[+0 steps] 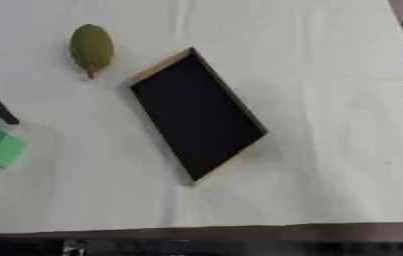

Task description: Pick up objects on the table and place them in the box.

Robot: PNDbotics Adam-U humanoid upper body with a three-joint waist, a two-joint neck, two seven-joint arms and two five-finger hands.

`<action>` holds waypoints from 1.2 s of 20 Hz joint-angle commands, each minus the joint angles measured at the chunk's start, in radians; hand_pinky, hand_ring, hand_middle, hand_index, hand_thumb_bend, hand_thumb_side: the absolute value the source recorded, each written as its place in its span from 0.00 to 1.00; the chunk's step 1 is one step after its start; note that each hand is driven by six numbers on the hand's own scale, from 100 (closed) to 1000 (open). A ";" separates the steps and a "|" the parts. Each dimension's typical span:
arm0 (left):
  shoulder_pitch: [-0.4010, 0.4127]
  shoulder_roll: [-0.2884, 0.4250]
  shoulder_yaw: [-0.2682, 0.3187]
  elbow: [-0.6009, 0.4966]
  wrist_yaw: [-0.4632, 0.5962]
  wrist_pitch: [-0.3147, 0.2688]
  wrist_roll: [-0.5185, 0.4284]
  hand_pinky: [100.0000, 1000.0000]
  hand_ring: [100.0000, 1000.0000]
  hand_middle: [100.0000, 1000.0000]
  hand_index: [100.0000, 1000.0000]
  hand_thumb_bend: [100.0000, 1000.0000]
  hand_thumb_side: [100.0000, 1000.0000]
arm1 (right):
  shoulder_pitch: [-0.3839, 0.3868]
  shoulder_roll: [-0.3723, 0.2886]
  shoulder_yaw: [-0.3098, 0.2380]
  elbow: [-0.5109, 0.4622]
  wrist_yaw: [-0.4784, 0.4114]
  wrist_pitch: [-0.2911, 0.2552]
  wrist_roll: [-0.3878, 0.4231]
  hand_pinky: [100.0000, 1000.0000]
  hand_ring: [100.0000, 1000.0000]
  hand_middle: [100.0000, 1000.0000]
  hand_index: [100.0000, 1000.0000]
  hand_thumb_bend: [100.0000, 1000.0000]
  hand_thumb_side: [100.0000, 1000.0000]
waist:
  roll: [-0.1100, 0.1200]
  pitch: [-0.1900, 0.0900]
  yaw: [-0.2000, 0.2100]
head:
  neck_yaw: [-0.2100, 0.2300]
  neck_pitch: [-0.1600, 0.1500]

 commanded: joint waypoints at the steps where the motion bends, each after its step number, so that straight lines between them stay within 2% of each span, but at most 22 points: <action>1: -0.006 0.017 0.005 -0.004 -0.008 -0.166 -0.163 0.80 0.73 0.56 0.73 0.34 0.05 | -0.007 -0.011 -0.003 -0.015 -0.005 0.002 -0.003 0.89 0.87 0.53 0.89 0.00 0.55 | 0.000 -0.014 0.000 | 0.002 0.002; 7: -0.005 0.017 0.015 -0.012 -0.008 -0.155 -0.163 0.75 0.65 0.47 0.65 0.24 0.03 | -0.005 -0.008 -0.002 -0.015 -0.005 0.004 -0.002 0.89 0.87 0.53 0.89 0.00 0.55 | 0.001 -0.014 0.001 | 0.000 0.002; 17: -0.025 0.015 0.059 -0.062 -0.024 -0.124 -0.163 0.71 0.59 0.43 0.62 0.15 0.00 | -0.004 -0.008 -0.003 -0.015 -0.005 0.005 -0.003 0.89 0.87 0.52 0.89 0.00 0.55 | 0.001 -0.017 0.004 | -0.004 0.003; 21: -0.076 0.011 0.075 -0.109 0.008 -0.114 -0.139 0.68 0.56 0.42 0.61 0.07 0.00 | -0.002 -0.013 -0.004 -0.015 -0.003 0.003 -0.005 0.89 0.87 0.52 0.89 0.00 0.55 | 0.002 -0.020 0.006 | -0.006 0.004; 24: -0.149 -0.016 0.067 -0.149 0.036 -0.097 -0.085 0.67 0.55 0.40 0.59 0.06 0.00 | 0.000 -0.015 -0.004 -0.015 -0.002 0.003 -0.006 0.89 0.87 0.52 0.89 0.00 0.55 | 0.004 -0.023 0.009 | -0.007 0.004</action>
